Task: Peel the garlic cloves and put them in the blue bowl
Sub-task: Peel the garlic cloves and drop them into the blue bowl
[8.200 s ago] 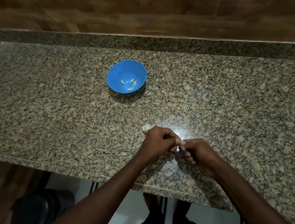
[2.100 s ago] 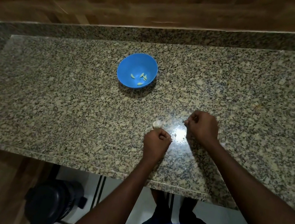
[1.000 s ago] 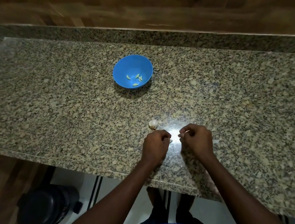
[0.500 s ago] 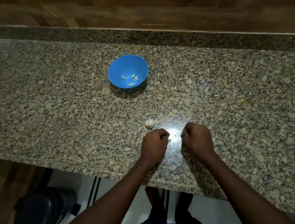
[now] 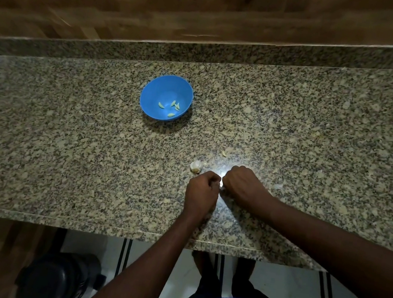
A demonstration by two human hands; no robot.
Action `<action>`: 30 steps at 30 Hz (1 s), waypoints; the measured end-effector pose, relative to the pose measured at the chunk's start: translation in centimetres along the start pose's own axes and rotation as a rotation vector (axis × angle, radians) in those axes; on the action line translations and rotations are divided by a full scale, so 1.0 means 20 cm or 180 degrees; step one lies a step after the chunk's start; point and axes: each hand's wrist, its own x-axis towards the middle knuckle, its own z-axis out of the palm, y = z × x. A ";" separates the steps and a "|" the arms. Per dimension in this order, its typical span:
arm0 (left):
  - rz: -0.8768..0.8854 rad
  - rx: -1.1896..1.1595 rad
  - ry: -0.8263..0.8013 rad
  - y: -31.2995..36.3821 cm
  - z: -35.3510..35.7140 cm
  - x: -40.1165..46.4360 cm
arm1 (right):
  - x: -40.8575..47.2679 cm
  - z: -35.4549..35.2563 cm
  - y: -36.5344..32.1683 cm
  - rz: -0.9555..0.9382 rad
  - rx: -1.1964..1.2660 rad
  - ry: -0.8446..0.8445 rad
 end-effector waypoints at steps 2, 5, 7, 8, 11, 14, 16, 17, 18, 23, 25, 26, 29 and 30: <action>-0.0005 -0.0056 0.0006 -0.01 0.00 -0.01 | 0.00 0.01 -0.03 -0.0027 -0.0199 -0.0243; -0.0094 -0.0169 0.0019 -0.01 0.00 -0.01 | -0.01 0.03 -0.06 -0.0058 -0.0264 -0.0302; -0.0176 -0.0264 0.0044 0.00 0.00 -0.01 | -0.02 0.05 -0.07 -0.0058 -0.0265 -0.0312; -0.0181 -0.0275 0.0057 0.00 0.00 0.00 | -0.01 0.09 -0.05 -0.0049 -0.0147 -0.0229; -0.0151 -0.0205 0.0021 -0.02 0.00 0.01 | -0.01 0.06 -0.01 0.0107 0.0256 0.0038; 0.0123 -0.0025 -0.0042 -0.02 0.02 -0.02 | -0.05 0.04 0.03 0.0415 0.0568 0.0230; 0.0362 0.0147 -0.0084 -0.02 0.04 -0.04 | -0.09 0.09 0.05 0.0750 0.0930 0.0390; 0.0477 0.0279 -0.0062 -0.02 0.05 -0.04 | -0.12 0.10 0.05 0.0889 0.1069 0.0461; 0.0566 0.0437 -0.0041 -0.03 0.07 -0.04 | -0.14 0.13 0.04 0.1008 0.1170 0.0553; 0.0815 0.0781 0.0037 -0.02 0.11 -0.05 | -0.23 0.19 0.03 0.1491 0.1586 0.0884; 0.0880 0.0791 0.0035 -0.02 0.12 -0.06 | -0.27 0.20 0.05 0.1599 0.1768 0.1060; 0.0916 0.0783 0.0047 -0.02 0.12 -0.06 | -0.29 0.20 0.06 0.1647 0.1843 0.1127; 0.0870 0.0461 0.0061 0.00 0.13 -0.06 | -0.35 0.19 0.11 0.1886 0.1923 0.1290; 0.0786 0.0255 0.0079 0.01 0.13 -0.06 | -0.37 0.19 0.14 0.1985 0.1926 0.1369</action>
